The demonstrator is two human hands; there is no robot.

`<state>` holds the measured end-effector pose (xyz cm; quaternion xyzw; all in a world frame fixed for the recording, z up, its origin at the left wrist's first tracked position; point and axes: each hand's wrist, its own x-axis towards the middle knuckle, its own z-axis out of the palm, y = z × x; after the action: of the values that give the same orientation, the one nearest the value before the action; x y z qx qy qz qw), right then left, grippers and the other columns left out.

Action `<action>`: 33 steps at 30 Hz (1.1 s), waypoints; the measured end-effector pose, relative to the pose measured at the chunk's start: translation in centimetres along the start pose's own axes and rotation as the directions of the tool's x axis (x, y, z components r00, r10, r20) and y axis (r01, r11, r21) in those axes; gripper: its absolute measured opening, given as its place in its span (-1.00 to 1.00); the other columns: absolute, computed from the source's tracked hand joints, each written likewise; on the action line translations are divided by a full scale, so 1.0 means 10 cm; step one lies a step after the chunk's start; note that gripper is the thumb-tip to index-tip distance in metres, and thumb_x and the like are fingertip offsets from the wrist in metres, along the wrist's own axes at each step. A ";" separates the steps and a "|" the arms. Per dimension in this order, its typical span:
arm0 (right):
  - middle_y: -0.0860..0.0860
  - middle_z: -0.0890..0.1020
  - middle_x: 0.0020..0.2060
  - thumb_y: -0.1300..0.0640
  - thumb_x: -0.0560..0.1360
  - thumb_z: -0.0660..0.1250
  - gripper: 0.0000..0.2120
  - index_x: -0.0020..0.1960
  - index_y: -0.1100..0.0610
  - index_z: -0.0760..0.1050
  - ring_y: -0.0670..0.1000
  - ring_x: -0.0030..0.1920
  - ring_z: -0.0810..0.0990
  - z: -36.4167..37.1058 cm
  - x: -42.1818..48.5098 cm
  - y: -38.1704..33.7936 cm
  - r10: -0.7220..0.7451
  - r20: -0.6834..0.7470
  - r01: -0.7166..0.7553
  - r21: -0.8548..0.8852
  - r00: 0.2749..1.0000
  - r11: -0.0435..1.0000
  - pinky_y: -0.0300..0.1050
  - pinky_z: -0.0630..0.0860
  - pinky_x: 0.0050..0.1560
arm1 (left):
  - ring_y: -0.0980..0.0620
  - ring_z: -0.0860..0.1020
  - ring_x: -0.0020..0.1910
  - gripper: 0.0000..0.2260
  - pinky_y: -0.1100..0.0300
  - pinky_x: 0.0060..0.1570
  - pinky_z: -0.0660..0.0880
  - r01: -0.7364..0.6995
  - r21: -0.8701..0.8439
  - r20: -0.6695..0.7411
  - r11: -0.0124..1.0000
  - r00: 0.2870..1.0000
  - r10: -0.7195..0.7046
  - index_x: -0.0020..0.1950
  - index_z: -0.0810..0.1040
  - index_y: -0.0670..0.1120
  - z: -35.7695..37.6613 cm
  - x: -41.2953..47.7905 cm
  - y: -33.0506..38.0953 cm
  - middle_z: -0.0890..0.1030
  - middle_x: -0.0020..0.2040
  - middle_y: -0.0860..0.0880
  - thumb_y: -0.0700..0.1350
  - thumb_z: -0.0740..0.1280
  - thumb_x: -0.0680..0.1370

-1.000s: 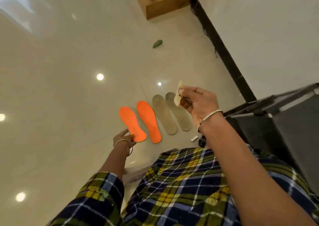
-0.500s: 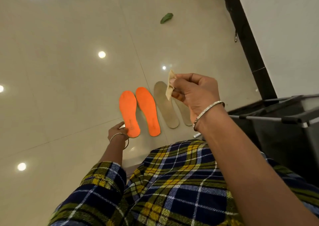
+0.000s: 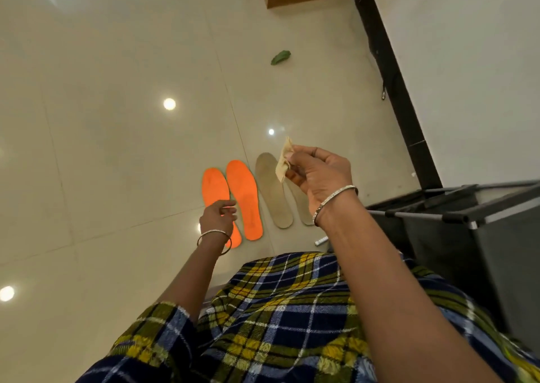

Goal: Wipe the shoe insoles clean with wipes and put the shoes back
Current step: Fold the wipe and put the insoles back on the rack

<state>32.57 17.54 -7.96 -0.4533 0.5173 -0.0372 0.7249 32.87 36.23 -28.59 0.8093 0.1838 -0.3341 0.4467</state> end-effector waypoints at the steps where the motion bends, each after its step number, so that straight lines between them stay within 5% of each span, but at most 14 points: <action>1: 0.16 0.67 -0.25 0.46 0.43 0.42 -0.85 -0.17 0.24 0.61 0.05 -0.27 0.65 -0.02 -0.07 -0.02 -0.002 0.007 0.002 0.021 1.000 1.000 -0.11 0.67 -0.16 | -0.02 0.66 -0.17 -0.65 0.06 -0.18 0.59 -0.050 -0.070 0.020 0.996 0.998 0.051 -0.02 0.64 -0.02 -0.01 -0.14 0.15 0.68 -0.11 -0.11 -0.40 0.18 0.50; 4: 0.16 0.65 -0.24 0.49 0.46 0.37 -0.85 -0.11 0.28 0.59 0.05 -0.29 0.64 -0.12 -0.34 -0.09 -0.004 0.020 0.002 0.096 1.000 0.995 -0.11 0.65 -0.16 | -0.02 0.65 -0.16 -0.74 0.12 -0.25 0.56 -0.139 -0.217 0.077 0.966 0.984 0.158 0.04 0.64 -0.08 -0.11 -0.59 0.61 0.67 -0.11 -0.10 -0.34 0.23 0.55; 7: 0.18 0.64 -0.22 0.50 0.48 0.33 -0.85 -0.07 0.30 0.58 0.07 -0.24 0.63 -0.22 -0.56 -0.13 0.004 0.017 -0.007 0.177 1.000 0.984 -0.15 0.67 -0.21 | -0.01 0.64 -0.14 -0.85 0.12 -0.20 0.57 -0.083 -0.382 0.236 0.921 0.954 0.184 0.10 0.63 -0.13 -0.23 -1.00 0.99 0.67 -0.09 -0.08 -0.19 0.30 0.60; 13: 0.15 0.68 -0.22 0.42 0.52 0.33 -0.86 -0.01 0.23 0.57 0.05 -0.29 0.65 -0.58 -1.43 -0.15 -0.071 0.027 0.061 0.273 0.997 0.960 -0.15 0.64 -0.28 | 0.01 0.66 -0.09 -0.69 0.03 -0.02 0.58 0.117 -0.401 0.635 0.908 0.750 0.184 0.12 0.62 -0.08 -0.58 -1.99 1.73 0.69 -0.07 -0.03 0.11 0.29 0.57; 17: 0.12 0.69 -0.25 0.41 0.53 0.32 -0.86 -0.04 0.21 0.58 0.05 -0.31 0.64 -1.09 -2.12 -0.16 -0.206 -0.054 0.212 0.367 0.977 0.906 -0.17 0.63 -0.31 | 0.04 0.65 -0.19 -0.70 0.12 -0.14 0.61 -0.018 -0.278 0.763 0.961 0.603 0.232 0.06 0.62 -0.08 -0.50 -2.84 1.96 0.66 -0.16 -0.03 0.08 0.39 0.44; 25: 0.11 0.69 -0.20 0.39 0.54 0.31 -0.85 0.05 0.25 0.60 -0.01 -0.28 0.63 -2.31 -3.20 -0.09 -0.387 -0.330 0.486 0.311 0.861 0.817 -0.18 0.61 -0.29 | 0.07 0.62 -0.25 -0.96 0.15 -0.18 0.59 -0.313 -0.242 0.842 0.919 0.404 0.359 -0.04 0.61 -0.09 0.13 -4.22 1.94 0.66 -0.19 -0.09 -0.19 0.40 0.52; 30: 0.21 0.69 -0.01 0.39 0.55 0.29 -0.80 0.09 0.18 0.58 0.10 -0.10 0.68 -3.11 -3.79 0.10 -0.423 -0.550 0.621 0.240 0.720 0.746 -0.06 0.62 -0.18 | -0.01 0.64 -0.19 -0.89 0.16 -0.24 0.60 -0.475 -0.231 0.877 0.849 0.276 0.393 0.06 0.58 -0.19 0.67 -5.10 1.74 0.67 -0.12 -0.18 -0.19 0.36 0.56; 33: 0.14 0.69 -0.07 0.41 0.54 0.30 -0.79 0.04 0.14 0.54 0.06 -0.10 0.67 -3.54 -4.07 0.24 -0.406 -0.671 0.695 0.230 0.620 0.681 -0.01 0.61 -0.10 | -0.03 0.63 -0.21 -0.90 0.09 -0.21 0.62 -0.518 -0.251 0.888 0.817 0.214 0.408 0.05 0.57 -0.22 1.00 -5.58 1.62 0.67 -0.15 -0.18 -0.22 0.36 0.56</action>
<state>-14.95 18.36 17.61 -0.3706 0.5116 -0.5230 0.5722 -0.77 19.20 16.73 0.5220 -0.3615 -0.5823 0.5077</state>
